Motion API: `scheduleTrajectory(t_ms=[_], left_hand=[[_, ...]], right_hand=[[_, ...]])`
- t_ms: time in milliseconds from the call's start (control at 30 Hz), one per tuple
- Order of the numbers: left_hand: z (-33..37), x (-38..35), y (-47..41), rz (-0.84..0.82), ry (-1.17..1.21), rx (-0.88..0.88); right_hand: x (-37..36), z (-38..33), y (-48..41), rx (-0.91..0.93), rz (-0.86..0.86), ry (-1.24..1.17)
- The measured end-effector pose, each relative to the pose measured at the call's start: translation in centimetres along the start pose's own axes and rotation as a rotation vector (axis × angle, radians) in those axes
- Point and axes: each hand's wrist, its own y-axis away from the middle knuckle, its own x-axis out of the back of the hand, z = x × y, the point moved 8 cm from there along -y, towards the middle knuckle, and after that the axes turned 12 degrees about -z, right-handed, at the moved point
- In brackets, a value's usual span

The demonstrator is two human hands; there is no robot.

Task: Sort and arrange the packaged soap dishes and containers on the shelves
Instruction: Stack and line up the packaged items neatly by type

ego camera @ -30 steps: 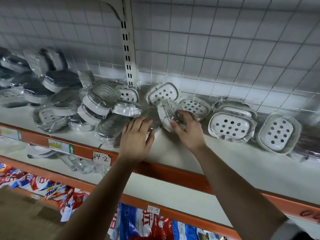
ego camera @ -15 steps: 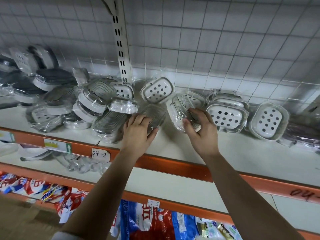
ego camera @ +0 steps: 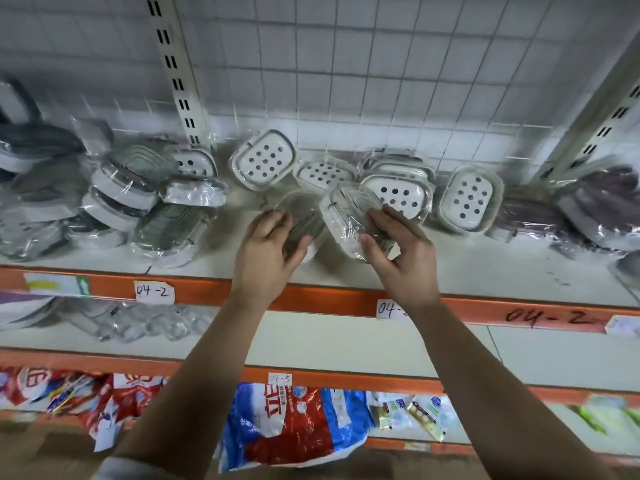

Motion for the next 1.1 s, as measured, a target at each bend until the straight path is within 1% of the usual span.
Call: scheduleTrajectory(t_ms=[133, 300, 533, 633, 767, 933, 1100], left_hand=[[3.1, -0.4, 0.0, 0.041, 0.0, -0.061], [9.4, -1.6, 0.0, 0.061, 0.014, -0.14], [22.2, -4.3, 2.8, 0.09, 0.085, -0.276], [28.2, -5.9, 4.7, 0.058, 0.127, -0.306], [36.4, -8.8, 8.0, -0.021, 0.167, -0.393], [44.8, -12.5, 11.7, -0.112, 0.218, -0.445], [52.3, -16.1, 13.8, -0.191, 0.235, -0.516]], right_hand=[[4.0, 1.2, 2.2, -0.042, 0.064, 0.01], [10.5, 3.3, 6.3, -0.131, 0.135, 0.053], [21.6, 6.4, 15.8, -0.22, 0.231, 0.108], [26.9, 7.9, 20.9, -0.271, 0.288, 0.141], [33.3, 10.1, 28.1, -0.365, 0.311, 0.185], [39.6, 12.9, 35.6, -0.464, 0.336, 0.237], [44.8, 16.2, 40.8, -0.566, 0.376, 0.28]])
